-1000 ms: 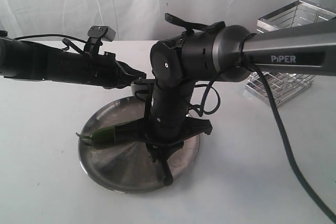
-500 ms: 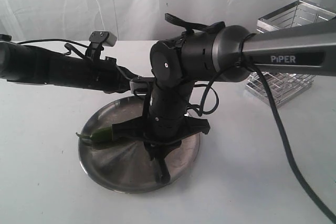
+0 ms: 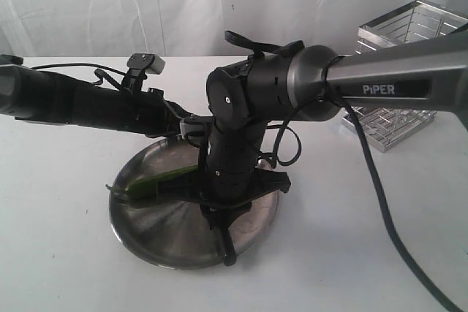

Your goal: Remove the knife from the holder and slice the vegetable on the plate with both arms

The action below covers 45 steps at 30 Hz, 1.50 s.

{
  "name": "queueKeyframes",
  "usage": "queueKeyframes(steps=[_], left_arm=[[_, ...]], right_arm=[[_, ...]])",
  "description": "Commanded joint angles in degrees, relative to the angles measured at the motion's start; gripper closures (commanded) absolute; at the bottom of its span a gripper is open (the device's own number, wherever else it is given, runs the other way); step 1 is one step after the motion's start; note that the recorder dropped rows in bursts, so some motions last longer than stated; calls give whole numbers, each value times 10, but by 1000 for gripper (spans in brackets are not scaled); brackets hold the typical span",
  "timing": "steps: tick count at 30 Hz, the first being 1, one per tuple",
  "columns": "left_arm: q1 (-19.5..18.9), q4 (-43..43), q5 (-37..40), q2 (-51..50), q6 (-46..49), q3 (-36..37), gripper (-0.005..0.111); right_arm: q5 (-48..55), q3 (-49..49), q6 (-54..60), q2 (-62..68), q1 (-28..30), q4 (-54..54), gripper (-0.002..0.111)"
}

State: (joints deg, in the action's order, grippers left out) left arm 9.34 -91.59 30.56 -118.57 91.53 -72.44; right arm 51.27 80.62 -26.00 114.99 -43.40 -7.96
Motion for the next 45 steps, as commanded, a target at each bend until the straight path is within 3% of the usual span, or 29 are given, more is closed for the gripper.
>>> queueKeyframes(steps=[1,22,27,33,45], left_arm=[[-1,-15,10,5,-2,-2,107],[-1,-45,15,8,-6,-2,107],[-1,-45,20,7,-81,-2,107],[-1,-30,20,-14,-269,-2,107],[-1,-19,53,-41,-274,-2,107]], right_arm=[[-10,-2,3,-2,-1,1,108],[-12,-2,3,-2,-2,1,108],[-12,-2,3,-2,-2,1,108],[-13,-2,3,-2,-2,-1,108],[-13,-2,3,-2,-2,-1,108]])
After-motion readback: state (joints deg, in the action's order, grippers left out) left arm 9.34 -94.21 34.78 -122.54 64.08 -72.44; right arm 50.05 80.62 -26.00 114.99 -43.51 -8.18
